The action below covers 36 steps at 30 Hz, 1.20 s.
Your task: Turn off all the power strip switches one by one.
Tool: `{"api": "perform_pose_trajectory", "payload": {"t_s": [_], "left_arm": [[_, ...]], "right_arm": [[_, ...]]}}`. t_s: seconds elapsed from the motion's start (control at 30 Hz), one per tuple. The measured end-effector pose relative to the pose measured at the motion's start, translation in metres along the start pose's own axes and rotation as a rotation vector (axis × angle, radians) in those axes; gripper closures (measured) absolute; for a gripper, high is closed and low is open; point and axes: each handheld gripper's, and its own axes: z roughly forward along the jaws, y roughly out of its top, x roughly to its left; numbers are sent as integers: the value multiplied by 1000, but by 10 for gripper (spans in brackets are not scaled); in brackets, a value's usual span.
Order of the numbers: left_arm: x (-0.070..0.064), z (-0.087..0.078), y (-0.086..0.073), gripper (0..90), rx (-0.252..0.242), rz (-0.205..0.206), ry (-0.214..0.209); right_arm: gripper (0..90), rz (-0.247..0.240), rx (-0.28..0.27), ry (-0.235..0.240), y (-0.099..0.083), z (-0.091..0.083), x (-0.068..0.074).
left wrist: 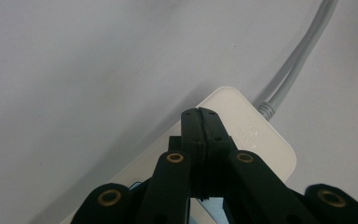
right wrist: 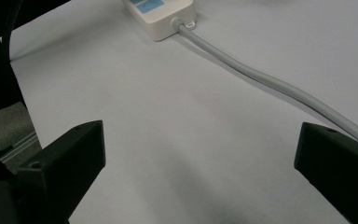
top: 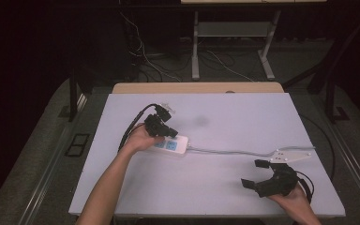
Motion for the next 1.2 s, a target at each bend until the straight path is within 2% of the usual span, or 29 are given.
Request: {"api": "perform_pose_trajectory", "payload": {"t_s": [0.43,0.87,1.2], "left_arm": [[2,6,0,891,15,-6,-8],[-2,6,-1,897,13,35,10],[1,7,-1,899,13,-11,-3]], "right_arm": [[17,-2,4,-2,0,0,0],[17,-7,8,-3,-1,1,1],[17,-8,1,-13,-1,-1,1]]}}
